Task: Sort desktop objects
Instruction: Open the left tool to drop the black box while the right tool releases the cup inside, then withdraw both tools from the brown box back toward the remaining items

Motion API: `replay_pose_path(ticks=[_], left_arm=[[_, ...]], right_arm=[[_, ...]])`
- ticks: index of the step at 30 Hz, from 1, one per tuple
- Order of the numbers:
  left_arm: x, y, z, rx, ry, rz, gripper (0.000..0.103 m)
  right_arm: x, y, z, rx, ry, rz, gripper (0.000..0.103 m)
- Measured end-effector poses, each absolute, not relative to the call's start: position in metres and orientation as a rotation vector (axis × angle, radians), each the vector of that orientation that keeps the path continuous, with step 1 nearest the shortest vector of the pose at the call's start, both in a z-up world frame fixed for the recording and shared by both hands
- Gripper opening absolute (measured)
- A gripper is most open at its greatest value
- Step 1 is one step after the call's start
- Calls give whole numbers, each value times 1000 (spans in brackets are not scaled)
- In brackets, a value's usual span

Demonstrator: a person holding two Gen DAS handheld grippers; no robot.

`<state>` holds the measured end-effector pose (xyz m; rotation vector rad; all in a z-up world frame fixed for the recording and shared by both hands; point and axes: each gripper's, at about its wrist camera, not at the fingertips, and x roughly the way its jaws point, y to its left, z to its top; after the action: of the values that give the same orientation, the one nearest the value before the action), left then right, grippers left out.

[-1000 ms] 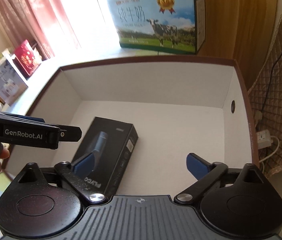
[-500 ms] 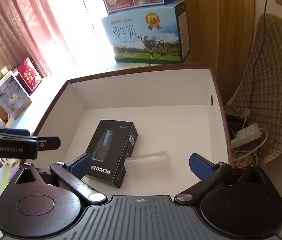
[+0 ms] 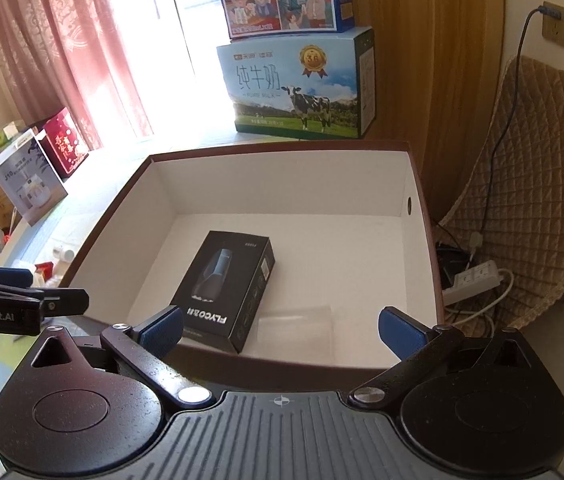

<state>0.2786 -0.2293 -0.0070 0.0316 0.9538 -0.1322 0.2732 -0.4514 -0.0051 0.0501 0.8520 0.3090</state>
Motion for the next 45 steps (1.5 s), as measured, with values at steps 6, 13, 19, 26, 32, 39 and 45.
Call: replay_pose_path(ticks=[6, 13, 19, 26, 32, 39, 45], left_arm=[[259, -218, -1, 20, 945, -111, 95], [239, -209, 5, 18, 933, -89, 95], [227, -201, 5, 26, 936, -94, 96], [216, -188, 3, 27, 951, -103, 96], [209, -172, 2, 27, 960, -103, 96], [201, -152, 1, 22, 964, -91, 96], [192, -131, -2, 18, 972, -77, 96]], right_arm=[[258, -445, -4, 31, 853, 331, 101], [242, -433, -3, 10, 846, 354, 101], [231, -422, -4, 8, 855, 364, 101], [221, -405, -7, -3, 873, 380, 101], [215, -388, -8, -10, 884, 388, 101], [207, -367, -11, -18, 894, 392, 101], [199, -348, -16, -18, 910, 414, 101]])
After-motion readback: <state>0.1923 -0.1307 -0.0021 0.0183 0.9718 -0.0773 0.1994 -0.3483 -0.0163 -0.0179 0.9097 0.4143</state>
